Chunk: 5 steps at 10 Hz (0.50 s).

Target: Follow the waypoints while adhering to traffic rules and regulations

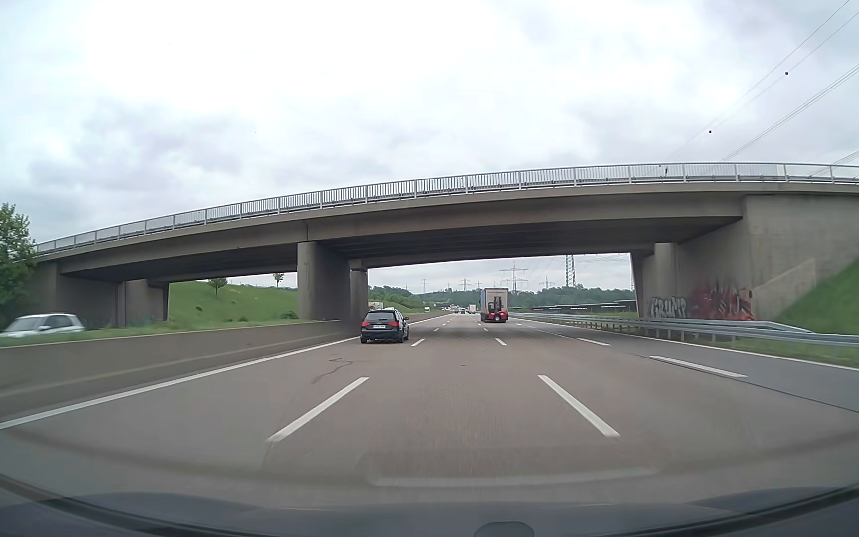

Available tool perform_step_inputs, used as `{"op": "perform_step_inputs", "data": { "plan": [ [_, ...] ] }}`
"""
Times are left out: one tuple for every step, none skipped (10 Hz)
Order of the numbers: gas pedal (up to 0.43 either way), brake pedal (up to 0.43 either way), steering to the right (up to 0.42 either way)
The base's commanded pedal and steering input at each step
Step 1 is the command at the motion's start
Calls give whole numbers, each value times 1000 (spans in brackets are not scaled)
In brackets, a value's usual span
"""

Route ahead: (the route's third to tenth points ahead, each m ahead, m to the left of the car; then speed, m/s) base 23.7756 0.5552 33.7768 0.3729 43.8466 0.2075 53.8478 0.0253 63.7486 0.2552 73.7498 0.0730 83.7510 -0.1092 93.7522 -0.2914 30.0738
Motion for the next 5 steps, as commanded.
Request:
{"op": "perform_step_inputs", "data": {
  "plan": [
    [260, 0, -2],
    [268, 0, -1],
    [268, 0, -1],
    [268, 0, -2],
    [268, 0, -1]
  ]
}}
